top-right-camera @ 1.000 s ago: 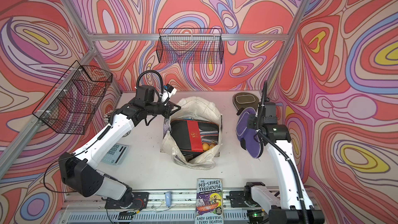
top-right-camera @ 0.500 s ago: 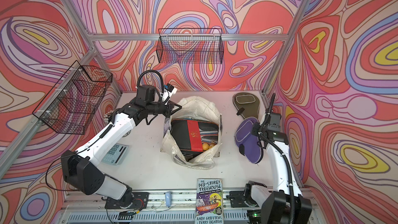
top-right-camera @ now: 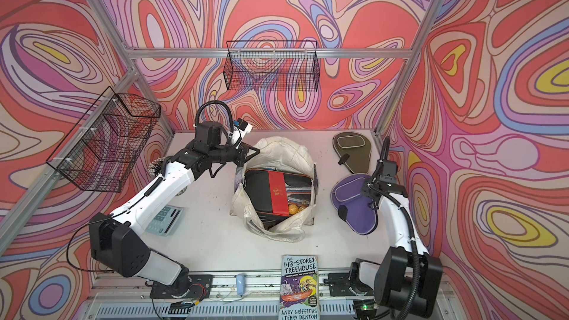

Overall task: Remove the ping pong set from the canvas bag
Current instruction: Place the ping pong set at the center of the board.

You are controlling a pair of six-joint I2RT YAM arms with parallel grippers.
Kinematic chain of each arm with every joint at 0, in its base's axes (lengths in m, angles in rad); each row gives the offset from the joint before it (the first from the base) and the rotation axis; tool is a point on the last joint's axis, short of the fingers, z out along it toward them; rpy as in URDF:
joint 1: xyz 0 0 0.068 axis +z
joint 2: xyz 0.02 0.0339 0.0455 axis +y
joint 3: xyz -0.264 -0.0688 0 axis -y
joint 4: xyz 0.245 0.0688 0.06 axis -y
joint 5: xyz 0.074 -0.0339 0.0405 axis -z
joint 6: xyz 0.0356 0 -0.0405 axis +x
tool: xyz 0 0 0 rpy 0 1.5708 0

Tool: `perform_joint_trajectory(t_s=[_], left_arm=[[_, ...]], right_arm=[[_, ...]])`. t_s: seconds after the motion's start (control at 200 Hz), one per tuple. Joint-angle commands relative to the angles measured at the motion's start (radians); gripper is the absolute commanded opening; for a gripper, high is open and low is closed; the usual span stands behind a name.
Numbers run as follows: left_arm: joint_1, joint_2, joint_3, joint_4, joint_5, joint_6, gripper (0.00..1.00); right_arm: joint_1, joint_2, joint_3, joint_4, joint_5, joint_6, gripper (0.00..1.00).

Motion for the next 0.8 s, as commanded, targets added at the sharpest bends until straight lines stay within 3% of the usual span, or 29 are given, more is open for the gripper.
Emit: perform_joint_trajectory(t_s=[0.0, 0.416, 0.626, 0.796], left_arm=[[0.015, -0.059, -0.018, 0.137, 0.031, 0.007, 0.0], [0.028, -0.076, -0.058, 0.233, 0.08, -0.048, 0.0], [0.03, -0.087, -0.073, 0.245, 0.082, -0.057, 0.0], [0.03, -0.088, -0.076, 0.248, 0.082, -0.053, 0.0]], right_arm=[[-0.008, 0.014, 0.023, 0.01, 0.086, -0.082, 0.0], [-0.009, 0.081, -0.01, 0.107, 0.303, -0.125, 0.0], [-0.008, 0.183, 0.013, 0.101, 0.299, -0.143, 0.0], [-0.009, 0.181, 0.006, 0.103, 0.343, -0.149, 0.0]])
